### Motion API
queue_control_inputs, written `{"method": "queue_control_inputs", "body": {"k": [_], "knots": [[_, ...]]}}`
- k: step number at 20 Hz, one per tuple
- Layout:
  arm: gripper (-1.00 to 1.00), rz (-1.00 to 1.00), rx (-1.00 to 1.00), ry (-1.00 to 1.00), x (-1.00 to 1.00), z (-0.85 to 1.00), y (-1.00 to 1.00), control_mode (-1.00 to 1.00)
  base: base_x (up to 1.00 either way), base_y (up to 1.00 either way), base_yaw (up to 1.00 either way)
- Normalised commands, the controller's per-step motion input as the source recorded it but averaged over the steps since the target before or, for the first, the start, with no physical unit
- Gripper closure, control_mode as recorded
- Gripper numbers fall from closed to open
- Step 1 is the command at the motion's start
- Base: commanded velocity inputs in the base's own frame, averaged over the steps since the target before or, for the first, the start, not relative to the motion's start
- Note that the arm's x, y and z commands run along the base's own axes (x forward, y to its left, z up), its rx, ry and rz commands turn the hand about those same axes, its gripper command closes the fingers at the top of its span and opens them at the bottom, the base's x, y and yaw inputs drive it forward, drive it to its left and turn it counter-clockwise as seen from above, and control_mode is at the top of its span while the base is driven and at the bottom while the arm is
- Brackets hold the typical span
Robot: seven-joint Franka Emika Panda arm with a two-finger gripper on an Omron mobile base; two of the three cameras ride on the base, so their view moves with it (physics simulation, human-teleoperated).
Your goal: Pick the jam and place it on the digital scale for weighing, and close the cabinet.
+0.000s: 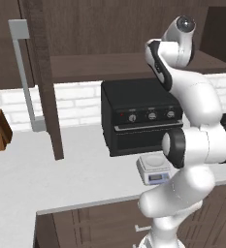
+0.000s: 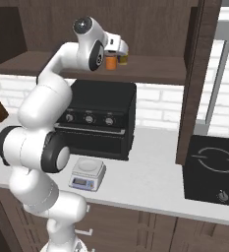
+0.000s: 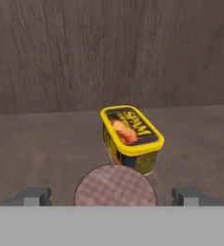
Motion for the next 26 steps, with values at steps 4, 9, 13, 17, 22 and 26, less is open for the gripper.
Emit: {"method": "queue_control_inputs", "body": {"k": [4, 9, 13, 17, 22, 26], "knots": [[-1.00, 0.00, 0.00, 0.00, 0.25, -0.15, 0.00, -1.00, 0.00, 0.00, 0.00], [-1.00, 0.01, 0.00, 0.00, 0.05, -0.32, -0.12, -1.00, 0.00, 0.00, 0.00], [-1.00, 0.01, 0.00, 0.00, -0.01, -0.40, -0.04, -1.00, 0.00, 0.00, 0.00], [-1.00, 0.02, 0.00, 0.00, 0.00, -0.35, 0.00, -1.00, 0.00, 0.00, 0.00], [1.00, 0.02, 0.00, 0.00, 0.00, -0.35, 0.00, -1.00, 0.00, 0.00, 0.00], [1.00, 0.00, 0.00, -0.06, 0.00, -0.01, 0.00, -1.00, 0.00, 0.00, 0.00]]}}
